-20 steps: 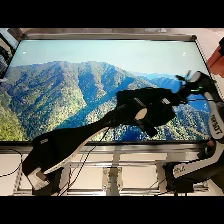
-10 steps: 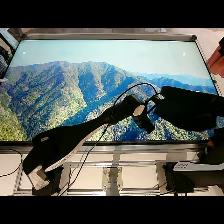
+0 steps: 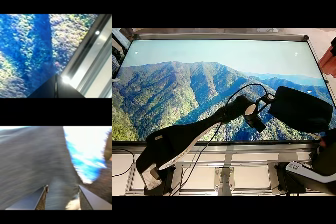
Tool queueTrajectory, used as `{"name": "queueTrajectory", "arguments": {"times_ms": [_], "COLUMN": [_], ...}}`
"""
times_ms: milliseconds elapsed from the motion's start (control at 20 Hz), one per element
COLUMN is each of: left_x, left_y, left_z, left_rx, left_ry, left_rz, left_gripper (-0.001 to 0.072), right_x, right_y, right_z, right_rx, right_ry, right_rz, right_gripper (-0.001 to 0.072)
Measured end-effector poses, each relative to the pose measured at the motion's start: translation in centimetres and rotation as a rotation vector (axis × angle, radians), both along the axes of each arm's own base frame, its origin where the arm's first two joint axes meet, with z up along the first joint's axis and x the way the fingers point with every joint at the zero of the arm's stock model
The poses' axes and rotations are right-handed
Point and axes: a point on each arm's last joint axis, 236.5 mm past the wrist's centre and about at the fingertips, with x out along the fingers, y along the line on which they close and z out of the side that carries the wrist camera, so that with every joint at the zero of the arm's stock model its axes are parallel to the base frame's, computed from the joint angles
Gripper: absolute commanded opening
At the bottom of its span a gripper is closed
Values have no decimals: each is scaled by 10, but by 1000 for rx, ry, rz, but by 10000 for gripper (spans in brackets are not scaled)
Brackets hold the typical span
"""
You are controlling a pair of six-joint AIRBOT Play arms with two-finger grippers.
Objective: Fold the clothes and pants, and hang the long-sleeved shirts on hangers.
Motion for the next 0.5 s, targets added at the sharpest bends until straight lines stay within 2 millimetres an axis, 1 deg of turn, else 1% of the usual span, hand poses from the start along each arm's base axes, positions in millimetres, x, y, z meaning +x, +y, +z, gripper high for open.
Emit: {"name": "queueTrajectory", "arguments": {"times_ms": [50, 100, 150, 200, 250, 300, 350, 400, 450, 500], "left_x": [4, 11, 22, 38, 53, 69, 82, 95, 104, 109], "left_y": [3, 11, 24, 43, 64, 89, 114, 141, 169, 193], "left_z": [-1, -4, -8, -11, -14, -16, -17, -17, -17, -16], "left_rx": [12, 43, 90, 154, 223, 299, 365, 437, 505, 564], "left_ry": [-11, -32, -58, -88, -113, -134, -144, -144, -131, -110], "left_rz": [2, 8, 30, 73, 122, 176, 225, 281, 336, 379], "left_gripper": [22, 22, 23, 22, 22, 22, 22, 22, 22, 22], "right_x": [13, 25, 36, 43, 46, 46, 43, 39, 33, 23], "right_y": [21, 48, 79, 116, 150, 188, 220, 255, 285, 314], "right_z": [13, 26, 37, 45, 50, 53, 50, 46, 39, 26], "right_rx": [12, 27, 50, 79, 103, 127, 148, 171, 193, 213], "right_ry": [-46, -85, -117, -132, -132, -130, -117, -102, -86, -49], "right_rz": [60, 138, 225, 327, 424, 532, 626, 724, 809, 897], "right_gripper": [430, 312, 141, 32, 26, 26, 26, 26, 26, 26]}}
